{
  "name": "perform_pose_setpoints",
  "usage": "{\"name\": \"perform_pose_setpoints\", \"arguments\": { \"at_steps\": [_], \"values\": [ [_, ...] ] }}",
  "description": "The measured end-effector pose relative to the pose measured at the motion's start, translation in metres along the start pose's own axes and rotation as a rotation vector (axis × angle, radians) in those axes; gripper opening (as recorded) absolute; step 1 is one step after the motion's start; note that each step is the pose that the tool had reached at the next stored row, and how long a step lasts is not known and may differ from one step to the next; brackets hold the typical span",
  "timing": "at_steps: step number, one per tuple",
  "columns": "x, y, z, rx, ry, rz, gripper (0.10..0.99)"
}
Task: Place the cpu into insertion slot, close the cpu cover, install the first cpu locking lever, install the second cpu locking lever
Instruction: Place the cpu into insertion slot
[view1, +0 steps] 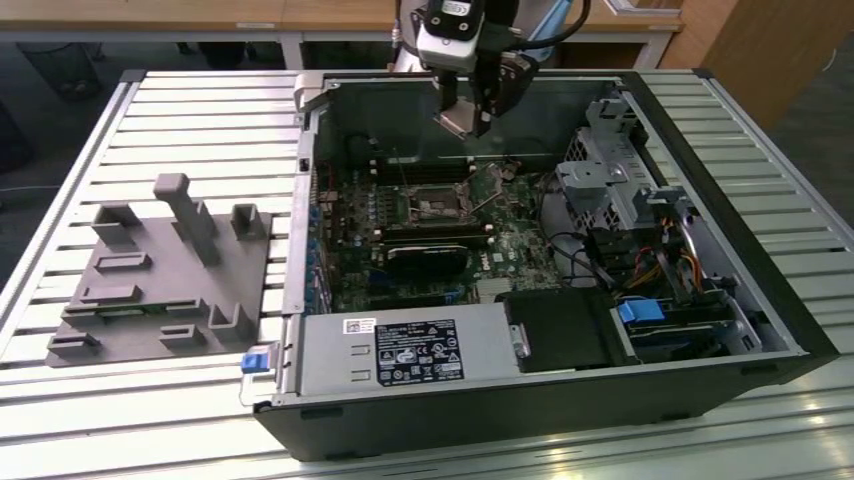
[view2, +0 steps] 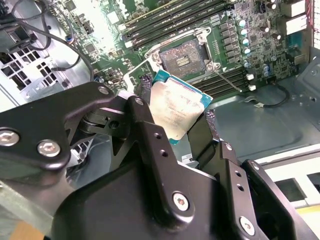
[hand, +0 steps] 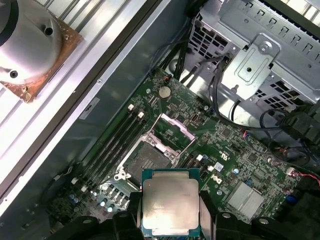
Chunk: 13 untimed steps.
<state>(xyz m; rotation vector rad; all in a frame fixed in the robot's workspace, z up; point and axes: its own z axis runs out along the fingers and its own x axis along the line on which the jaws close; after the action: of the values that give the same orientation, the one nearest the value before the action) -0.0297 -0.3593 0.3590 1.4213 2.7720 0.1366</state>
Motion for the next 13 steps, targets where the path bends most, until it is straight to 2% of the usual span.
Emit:
{"name": "perform_pose_setpoints", "arguments": {
  "at_steps": [6, 13],
  "values": [
    [0.0002, 0.0001, 0.0011, -0.001, -0.0042, 0.046, 0.541],
    [0.0003, 0.0000, 0.0033, -0.002, -0.0132, 0.143, 0.541]
  ]
}}
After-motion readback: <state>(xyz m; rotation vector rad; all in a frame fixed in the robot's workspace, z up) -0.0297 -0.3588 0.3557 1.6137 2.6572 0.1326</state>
